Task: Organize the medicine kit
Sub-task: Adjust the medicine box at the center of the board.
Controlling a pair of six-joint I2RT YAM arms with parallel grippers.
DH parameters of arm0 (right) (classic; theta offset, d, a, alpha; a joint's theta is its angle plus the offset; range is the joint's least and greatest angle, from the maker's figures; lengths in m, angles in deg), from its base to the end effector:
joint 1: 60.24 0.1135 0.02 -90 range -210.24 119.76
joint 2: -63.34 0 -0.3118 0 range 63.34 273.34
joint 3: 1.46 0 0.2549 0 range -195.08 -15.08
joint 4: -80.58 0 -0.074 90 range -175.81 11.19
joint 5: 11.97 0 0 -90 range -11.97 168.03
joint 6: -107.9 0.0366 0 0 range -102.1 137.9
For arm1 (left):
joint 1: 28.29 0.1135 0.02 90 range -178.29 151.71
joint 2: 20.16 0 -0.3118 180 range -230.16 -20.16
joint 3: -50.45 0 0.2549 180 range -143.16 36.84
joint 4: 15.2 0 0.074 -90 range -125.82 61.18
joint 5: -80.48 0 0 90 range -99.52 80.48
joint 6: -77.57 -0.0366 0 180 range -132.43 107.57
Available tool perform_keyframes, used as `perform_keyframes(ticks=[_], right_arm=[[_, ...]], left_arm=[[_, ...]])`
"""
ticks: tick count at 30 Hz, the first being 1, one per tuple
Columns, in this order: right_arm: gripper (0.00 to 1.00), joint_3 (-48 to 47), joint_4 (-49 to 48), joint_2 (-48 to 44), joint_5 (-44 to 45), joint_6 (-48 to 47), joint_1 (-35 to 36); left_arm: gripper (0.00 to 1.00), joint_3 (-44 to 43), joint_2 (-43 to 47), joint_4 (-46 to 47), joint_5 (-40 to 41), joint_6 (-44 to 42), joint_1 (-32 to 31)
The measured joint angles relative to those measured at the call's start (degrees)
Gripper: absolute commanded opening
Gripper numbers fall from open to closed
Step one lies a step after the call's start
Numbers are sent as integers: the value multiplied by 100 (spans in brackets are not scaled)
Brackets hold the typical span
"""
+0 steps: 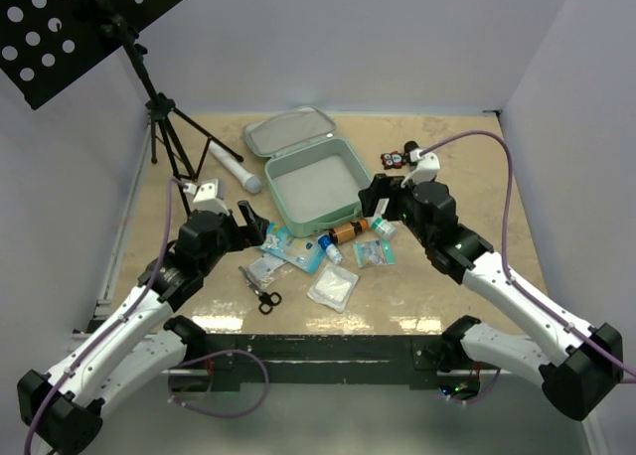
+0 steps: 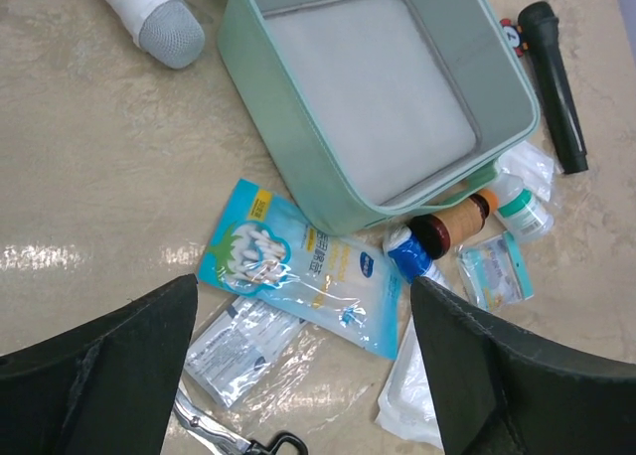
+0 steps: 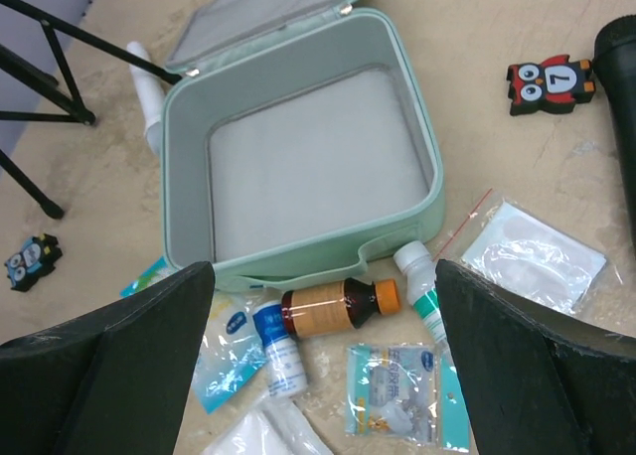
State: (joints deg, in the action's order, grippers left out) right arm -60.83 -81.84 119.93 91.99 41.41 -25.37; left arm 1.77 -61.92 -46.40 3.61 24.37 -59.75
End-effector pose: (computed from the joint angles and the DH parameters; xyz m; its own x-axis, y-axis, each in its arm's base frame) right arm 0.1764 0.1121 0.3582 -0.3372 0.2369 -0.9112 -0.2497 0.9107 0.3292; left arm 0.1241 -0.0662 0.3068 -0.4795 -0.3905 -0.7859 0.0554 0.8803 -0.4712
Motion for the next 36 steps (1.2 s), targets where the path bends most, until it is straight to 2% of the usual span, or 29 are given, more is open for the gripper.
perform_keyframes(ticks=[15,18,25,34,36], right_arm=[[92,-11,411,1161,354,44,144],[92,-11,490,1333,466,94,146],[82,-20,595,1742,713,243,33],[80,-31,586,2015,682,282,-280],[82,-31,581,2017,616,332,-328]], left_arm=[[88,826,208,212,-120,476,0],[88,833,221,225,-122,560,0],[88,833,227,225,-116,566,0],[88,780,7,398,-118,588,0],[91,675,-221,494,-120,592,0]])
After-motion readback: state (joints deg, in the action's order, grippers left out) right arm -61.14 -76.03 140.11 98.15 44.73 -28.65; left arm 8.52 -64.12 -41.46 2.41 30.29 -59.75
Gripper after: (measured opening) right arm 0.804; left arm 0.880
